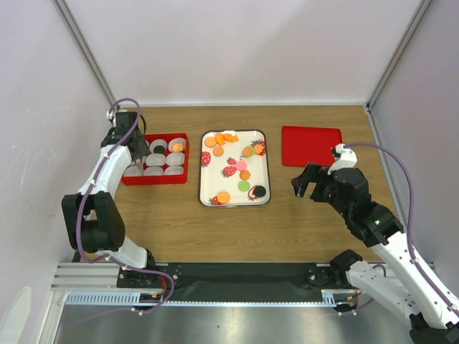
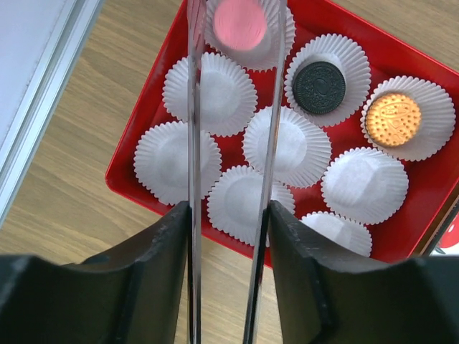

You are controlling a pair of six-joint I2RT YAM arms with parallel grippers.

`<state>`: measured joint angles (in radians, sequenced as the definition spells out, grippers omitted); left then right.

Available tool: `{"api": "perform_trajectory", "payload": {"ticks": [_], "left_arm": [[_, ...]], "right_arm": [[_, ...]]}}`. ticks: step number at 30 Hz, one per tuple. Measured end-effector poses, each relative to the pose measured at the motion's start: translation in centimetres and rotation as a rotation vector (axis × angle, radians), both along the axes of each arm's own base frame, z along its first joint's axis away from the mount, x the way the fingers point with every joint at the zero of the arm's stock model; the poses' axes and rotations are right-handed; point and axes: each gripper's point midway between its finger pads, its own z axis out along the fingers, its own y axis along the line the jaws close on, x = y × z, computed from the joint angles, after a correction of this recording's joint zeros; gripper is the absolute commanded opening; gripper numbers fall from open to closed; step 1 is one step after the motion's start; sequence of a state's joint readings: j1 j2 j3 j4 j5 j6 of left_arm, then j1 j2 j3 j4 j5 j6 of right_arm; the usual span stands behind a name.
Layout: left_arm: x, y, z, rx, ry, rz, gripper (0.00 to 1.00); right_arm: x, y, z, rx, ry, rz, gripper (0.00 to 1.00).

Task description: Pack the cookies

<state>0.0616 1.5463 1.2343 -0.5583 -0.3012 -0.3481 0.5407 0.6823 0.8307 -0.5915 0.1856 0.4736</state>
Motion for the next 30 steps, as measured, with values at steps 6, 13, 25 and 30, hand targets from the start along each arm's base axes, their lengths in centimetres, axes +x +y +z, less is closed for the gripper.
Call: {"api": "perform_trajectory", "payload": {"ticks": [6,13,25,30], "left_arm": [[0.1,-0.1,-0.2,-0.003,0.003,-0.012,0.58],[0.2,-0.6,0.3,-0.025,-0.013,-0.033,0.58],[-6.9,-13.8,8.0,-0.063,-0.231,-0.416,0.58],[-12.8,-19.1,7.0,-0.12,-0.213,-0.612,0.58]], "right_arm": [[0.0,0.0,0.1,0.002,-0.003,0.0,1.0],[-0.1,-0.1,0.2,0.006,-0.008,0.0,1.0],[-0.2,-0.1,0.1,0.005,-0.003,-0.002,1.0],[-0.4,-0.2,0.0,0.001,0.005,-0.003,1.0]]}}
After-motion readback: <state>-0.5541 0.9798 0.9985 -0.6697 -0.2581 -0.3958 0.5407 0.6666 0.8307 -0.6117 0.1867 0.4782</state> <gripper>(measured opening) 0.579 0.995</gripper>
